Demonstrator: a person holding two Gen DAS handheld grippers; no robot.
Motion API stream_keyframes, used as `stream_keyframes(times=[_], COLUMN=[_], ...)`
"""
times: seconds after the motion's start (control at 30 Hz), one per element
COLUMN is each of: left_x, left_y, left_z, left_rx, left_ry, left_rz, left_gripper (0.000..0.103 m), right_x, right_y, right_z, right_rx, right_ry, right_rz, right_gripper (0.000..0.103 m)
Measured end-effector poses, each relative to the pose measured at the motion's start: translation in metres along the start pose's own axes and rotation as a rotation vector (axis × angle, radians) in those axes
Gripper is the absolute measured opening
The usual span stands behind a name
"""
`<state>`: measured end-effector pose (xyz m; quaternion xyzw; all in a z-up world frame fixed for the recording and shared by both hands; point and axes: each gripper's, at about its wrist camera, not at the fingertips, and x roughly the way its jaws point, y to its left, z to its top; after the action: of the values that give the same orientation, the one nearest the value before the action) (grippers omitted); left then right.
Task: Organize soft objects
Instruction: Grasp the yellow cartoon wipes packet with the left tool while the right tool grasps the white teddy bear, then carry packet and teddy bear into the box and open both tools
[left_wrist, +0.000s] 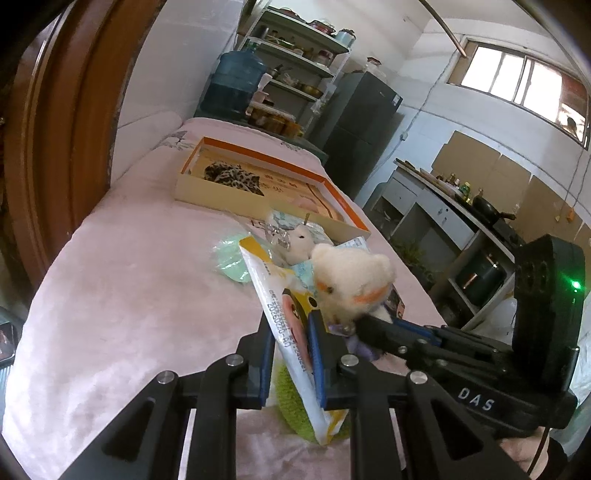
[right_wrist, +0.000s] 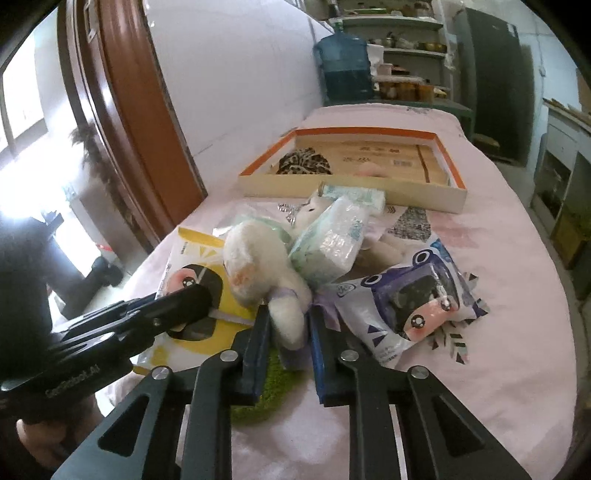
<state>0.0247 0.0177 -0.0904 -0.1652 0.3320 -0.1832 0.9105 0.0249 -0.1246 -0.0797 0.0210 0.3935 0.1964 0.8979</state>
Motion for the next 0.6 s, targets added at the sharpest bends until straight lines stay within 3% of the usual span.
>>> stream_keyframes(times=[0.6], left_x=[-0.017], left_y=[-0.011], left_z=[0.007], left_rx=[0.048], left_ry=[-0.045], left_rz=[0.007], left_gripper=[0.012], right_x=[-0.034], right_y=[0.002], right_z=[0.007], right_rx=[0.006], right_ry=[-0.07], right_rz=[0.014], right_gripper=[0.016])
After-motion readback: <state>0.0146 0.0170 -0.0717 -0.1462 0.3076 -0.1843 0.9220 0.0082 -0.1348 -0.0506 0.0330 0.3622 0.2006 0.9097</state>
